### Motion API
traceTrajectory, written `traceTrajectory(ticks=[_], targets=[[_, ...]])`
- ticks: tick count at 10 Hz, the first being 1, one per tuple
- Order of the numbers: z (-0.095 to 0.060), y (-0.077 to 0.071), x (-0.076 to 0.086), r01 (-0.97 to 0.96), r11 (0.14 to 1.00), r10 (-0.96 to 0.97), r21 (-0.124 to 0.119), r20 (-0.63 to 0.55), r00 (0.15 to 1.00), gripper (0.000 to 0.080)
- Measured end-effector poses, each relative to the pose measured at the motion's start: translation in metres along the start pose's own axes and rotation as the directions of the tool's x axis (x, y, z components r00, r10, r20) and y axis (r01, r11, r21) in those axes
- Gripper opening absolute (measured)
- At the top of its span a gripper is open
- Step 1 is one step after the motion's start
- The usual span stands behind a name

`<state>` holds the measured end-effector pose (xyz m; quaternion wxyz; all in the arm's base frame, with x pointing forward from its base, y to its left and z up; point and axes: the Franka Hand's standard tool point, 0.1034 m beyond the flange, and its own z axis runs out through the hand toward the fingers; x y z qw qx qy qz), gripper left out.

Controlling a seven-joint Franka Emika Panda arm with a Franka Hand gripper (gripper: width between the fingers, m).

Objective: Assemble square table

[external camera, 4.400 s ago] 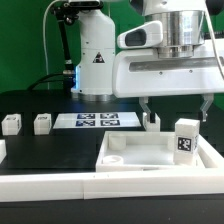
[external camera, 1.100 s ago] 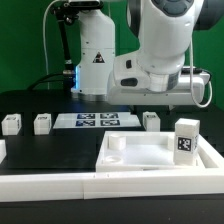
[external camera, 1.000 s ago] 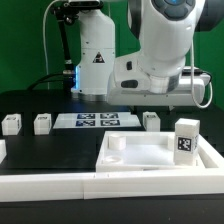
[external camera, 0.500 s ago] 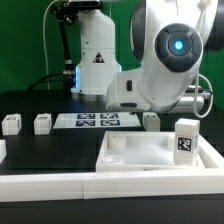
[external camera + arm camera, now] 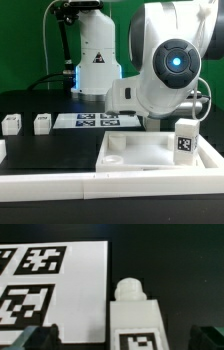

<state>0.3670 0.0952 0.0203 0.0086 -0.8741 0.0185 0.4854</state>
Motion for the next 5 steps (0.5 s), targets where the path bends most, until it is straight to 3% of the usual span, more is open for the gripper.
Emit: traceTrajectory(ticks=[5], targets=[[-0.0002,0.0009,0.0033,0.017,1.0,-0.017,0.001,-0.013,1.0,0.0649]])
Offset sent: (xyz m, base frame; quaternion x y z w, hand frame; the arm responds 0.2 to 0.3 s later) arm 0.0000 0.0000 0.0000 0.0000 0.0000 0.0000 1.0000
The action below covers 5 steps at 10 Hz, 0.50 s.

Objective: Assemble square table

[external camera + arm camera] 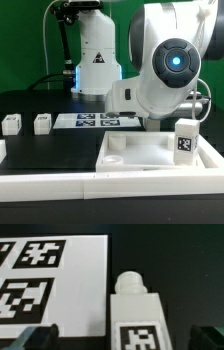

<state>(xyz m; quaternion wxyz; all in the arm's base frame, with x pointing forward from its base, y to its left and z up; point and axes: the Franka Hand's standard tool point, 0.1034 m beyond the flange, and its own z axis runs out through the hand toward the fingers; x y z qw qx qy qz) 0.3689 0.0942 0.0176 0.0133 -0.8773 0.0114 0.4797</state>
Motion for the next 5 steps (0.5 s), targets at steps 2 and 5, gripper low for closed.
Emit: traceTrajectory(ticks=[2,5], targets=[[-0.0006,-0.0036,0.002,0.067,0.998,-0.067,0.001,-0.014,0.998,0.0649],[0.0014,-0.0005,0.0048,0.075,0.997,-0.075,0.002,-0.028,0.997,0.0649]])
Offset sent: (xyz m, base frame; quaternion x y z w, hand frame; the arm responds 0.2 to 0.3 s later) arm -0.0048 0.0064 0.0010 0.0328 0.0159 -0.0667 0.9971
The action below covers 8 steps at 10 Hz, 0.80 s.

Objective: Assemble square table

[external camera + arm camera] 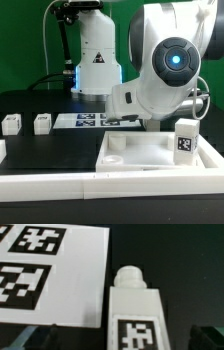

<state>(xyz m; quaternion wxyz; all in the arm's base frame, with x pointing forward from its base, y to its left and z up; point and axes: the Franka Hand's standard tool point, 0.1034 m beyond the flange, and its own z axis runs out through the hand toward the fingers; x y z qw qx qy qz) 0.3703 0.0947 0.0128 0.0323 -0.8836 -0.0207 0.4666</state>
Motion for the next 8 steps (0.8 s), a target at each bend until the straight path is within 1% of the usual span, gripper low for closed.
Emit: traceTrajectory(ticks=[2,4,5,8], targets=[[0.0025,-0.0036,0.0004,-0.067,0.998,0.067,-0.009,0.004,0.998,0.0649],[0.0041,-0.009,0.0022,-0.12,0.993,0.12,-0.014,0.004,0.993,0.0382],[0.0041,-0.0077,0.0022,-0.12,0.993,0.12,-0.011,0.005,0.993,0.0286],[0.0039,-0.0065,0.0022,-0.122,0.992,0.122,-0.008,0.005,0.993,0.0287]])
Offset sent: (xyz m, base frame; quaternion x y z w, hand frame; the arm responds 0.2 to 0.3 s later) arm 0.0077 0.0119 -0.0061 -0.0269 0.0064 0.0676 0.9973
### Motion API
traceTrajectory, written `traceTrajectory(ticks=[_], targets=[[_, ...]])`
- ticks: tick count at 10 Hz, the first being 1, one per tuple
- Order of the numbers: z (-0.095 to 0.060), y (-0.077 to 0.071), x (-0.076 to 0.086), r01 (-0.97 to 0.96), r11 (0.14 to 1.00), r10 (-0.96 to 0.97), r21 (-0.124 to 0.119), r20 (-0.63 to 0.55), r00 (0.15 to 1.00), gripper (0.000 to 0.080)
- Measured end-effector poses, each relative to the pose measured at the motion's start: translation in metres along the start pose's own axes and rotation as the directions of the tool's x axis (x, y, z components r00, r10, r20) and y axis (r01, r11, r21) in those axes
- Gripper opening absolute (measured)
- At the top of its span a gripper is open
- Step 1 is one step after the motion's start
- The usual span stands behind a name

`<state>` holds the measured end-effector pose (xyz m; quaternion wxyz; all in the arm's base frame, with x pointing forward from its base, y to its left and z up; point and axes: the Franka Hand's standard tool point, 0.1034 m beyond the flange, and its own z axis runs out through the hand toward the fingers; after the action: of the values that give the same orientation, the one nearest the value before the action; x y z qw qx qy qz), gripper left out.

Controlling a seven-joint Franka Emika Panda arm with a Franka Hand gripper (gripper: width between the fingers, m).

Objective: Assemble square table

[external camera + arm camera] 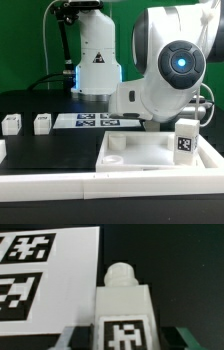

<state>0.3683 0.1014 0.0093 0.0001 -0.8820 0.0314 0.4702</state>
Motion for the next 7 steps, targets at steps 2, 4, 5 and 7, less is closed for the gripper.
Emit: traceTrajectory(ticks=[2,4,5,7], targets=[[0.0,0.0,0.0,-0.001,1.0,0.001,0.001,0.0,1.0,0.0287],[-0.004,0.009,-0.001,0.003,1.0,-0.003,0.012,0.006,1.0,0.0287],[-0.011,0.015,-0.007,-0.007,1.0,0.006,0.022,0.01,1.0,0.0288],[-0.031,0.026,-0.028,-0.021,0.999,0.02,0.043,0.033,0.999,0.0288]])
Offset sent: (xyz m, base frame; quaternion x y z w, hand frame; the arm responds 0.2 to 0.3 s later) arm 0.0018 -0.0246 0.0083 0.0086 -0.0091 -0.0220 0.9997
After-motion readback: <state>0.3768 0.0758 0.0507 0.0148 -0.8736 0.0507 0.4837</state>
